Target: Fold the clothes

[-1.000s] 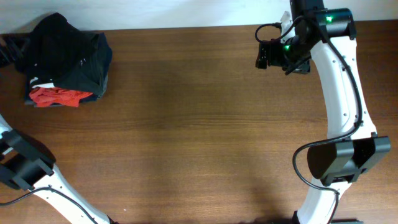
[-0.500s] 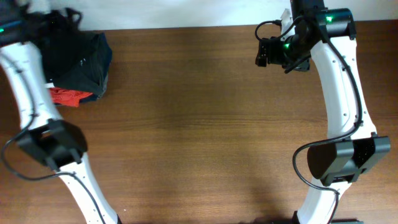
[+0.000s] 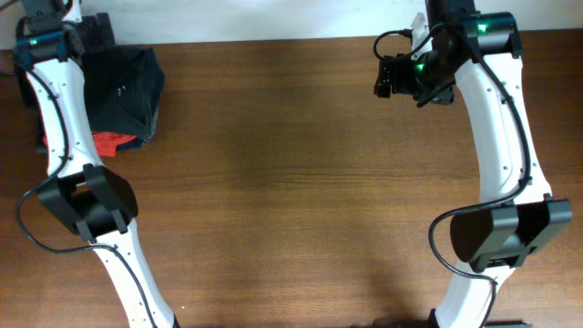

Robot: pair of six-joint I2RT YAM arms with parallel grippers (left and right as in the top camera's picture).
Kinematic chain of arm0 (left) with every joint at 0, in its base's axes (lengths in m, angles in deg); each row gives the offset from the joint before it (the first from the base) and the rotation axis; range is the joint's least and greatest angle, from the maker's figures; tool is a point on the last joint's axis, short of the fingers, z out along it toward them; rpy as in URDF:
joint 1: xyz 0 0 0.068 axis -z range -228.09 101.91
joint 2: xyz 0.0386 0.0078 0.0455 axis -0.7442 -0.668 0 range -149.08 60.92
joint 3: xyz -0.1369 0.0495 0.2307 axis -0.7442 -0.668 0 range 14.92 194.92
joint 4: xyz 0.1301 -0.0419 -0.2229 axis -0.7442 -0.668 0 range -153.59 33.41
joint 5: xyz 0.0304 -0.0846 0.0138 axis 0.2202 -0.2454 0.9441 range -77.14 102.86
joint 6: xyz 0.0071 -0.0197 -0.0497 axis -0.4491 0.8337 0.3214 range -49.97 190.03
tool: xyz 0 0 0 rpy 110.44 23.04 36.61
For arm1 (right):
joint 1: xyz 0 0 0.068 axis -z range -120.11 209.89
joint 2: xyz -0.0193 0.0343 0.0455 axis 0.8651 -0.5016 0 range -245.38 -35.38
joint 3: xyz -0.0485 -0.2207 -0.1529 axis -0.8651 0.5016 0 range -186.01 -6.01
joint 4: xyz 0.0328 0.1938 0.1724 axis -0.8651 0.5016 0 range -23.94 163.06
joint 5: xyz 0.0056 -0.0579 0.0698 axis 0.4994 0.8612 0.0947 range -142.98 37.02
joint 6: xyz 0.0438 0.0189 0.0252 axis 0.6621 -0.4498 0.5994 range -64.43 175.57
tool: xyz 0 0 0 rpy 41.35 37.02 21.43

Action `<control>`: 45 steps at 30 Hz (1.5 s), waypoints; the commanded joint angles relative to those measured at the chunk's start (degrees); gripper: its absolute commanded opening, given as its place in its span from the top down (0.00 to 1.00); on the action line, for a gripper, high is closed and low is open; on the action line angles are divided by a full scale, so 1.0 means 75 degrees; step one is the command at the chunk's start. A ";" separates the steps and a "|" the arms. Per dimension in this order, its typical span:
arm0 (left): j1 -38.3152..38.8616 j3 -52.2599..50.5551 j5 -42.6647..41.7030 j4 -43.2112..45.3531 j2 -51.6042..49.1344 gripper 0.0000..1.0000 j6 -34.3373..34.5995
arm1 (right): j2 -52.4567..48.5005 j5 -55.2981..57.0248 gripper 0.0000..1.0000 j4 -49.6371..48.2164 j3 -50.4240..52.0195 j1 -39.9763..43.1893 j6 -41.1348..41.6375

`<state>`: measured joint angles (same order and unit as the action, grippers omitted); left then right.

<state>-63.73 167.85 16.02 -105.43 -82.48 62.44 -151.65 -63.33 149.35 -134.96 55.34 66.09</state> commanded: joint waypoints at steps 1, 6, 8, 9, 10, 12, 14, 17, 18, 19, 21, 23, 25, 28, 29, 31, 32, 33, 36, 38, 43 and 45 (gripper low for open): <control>-0.0006 -0.0029 0.0985 -0.0291 -0.0699 0.01 0.0629 | 0.0067 0.0102 0.10 -0.0020 0.0020 -0.0047 0.0029; -0.0152 -0.0029 0.1157 -0.0417 -0.1722 0.01 0.1734 | 0.0067 0.0105 0.10 -0.0020 0.0020 -0.0047 0.0029; -0.0245 -0.0029 0.1157 -0.0440 -0.2232 0.01 0.2331 | 0.0067 0.0105 0.10 -0.0017 0.0020 -0.0047 0.0029; -0.0283 -0.0029 0.1151 -0.0472 -0.2439 0.01 0.2594 | 0.0067 0.0105 0.09 -0.0017 0.0020 -0.0047 0.0029; -0.0321 -0.0029 0.1125 -0.0527 -0.2661 0.01 0.2830 | 0.0067 0.0105 0.09 -0.0017 0.0020 -0.0047 0.0029; -0.0393 -0.0029 0.0918 -0.0641 -0.3069 0.01 0.3013 | 0.0067 0.0105 0.10 -0.0017 0.0020 -0.0047 0.0029; -0.0423 -0.0029 0.0839 -0.0752 -0.3287 0.01 0.3013 | 0.0067 0.0105 0.09 -0.0017 0.0020 -0.0044 0.0029; -0.0423 -0.0026 0.0833 -0.0848 -0.3328 0.01 0.3013 | 0.0067 0.0102 0.10 -0.0017 0.0020 -0.0041 0.0032; -0.0423 -0.0023 0.0784 -0.0848 -0.3276 0.01 0.3013 | 0.0067 0.0102 0.09 -0.0012 0.0020 -0.0041 0.0032; -0.0423 -0.0020 0.0676 -0.0851 -0.3185 0.01 0.3013 | 0.0067 0.0102 0.09 0.0009 0.0020 -0.0041 0.0032; -0.0423 -0.0020 0.0539 -0.0903 -0.3010 0.01 0.3013 | 0.0067 0.0102 0.09 0.0038 0.0020 -0.0041 0.0032; -0.0423 -0.0020 0.0484 -0.1023 -0.2748 0.01 0.3010 | 0.0067 0.0102 0.09 0.0061 0.0020 -0.0041 0.0032; -0.0423 -0.0020 0.0408 -0.1323 -0.2294 0.01 0.3005 | 0.0067 0.0099 0.09 0.0067 0.0020 -0.0041 0.0035; -0.0423 -0.0020 0.0280 -0.1766 -0.1498 0.01 0.2940 | 0.0067 0.0096 0.09 0.0064 0.0020 -0.0041 0.0035; -0.0423 -0.0020 0.0262 -0.1900 -0.1139 0.01 0.2940 | 0.0067 0.0093 0.08 0.0067 0.0020 -0.0041 0.0038; -0.0423 -0.0020 0.0192 -0.2022 -0.0656 0.01 0.2938 | 0.0067 0.0067 0.06 0.0064 0.0020 -0.0041 0.0041; -0.0423 -0.0020 0.0090 -0.2046 -0.0516 0.01 0.2891 | 0.0067 0.0070 0.05 0.0064 0.0020 -0.0041 0.0052; -0.0423 -0.0020 -0.0102 -0.2046 -0.0289 0.01 0.2754 | 0.0067 0.0070 0.05 0.0061 0.0020 -0.0041 0.0064; -0.0423 -0.0020 -0.0460 -0.2043 0.0411 0.01 0.2652 | 0.0067 0.0105 0.03 0.0029 0.0020 -0.0041 0.0061; -0.0423 -0.0020 -0.0460 -0.2043 0.0711 0.01 0.2652 | 0.0067 0.0306 0.01 -0.0032 0.0017 -0.0038 0.0061; -0.0423 -0.0020 -0.0516 -0.2197 0.1364 0.01 0.2602 | 0.0073 0.0472 0.00 -0.0047 -0.0181 0.0023 0.0061; -0.0423 -0.0020 -0.0519 -0.2384 0.1594 0.01 0.2605 | 0.0134 0.0475 0.00 -0.0041 -0.0487 0.0076 0.0058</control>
<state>-66.55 167.80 13.07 -121.76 -74.19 82.68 -151.65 -61.12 149.20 -135.35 55.47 66.11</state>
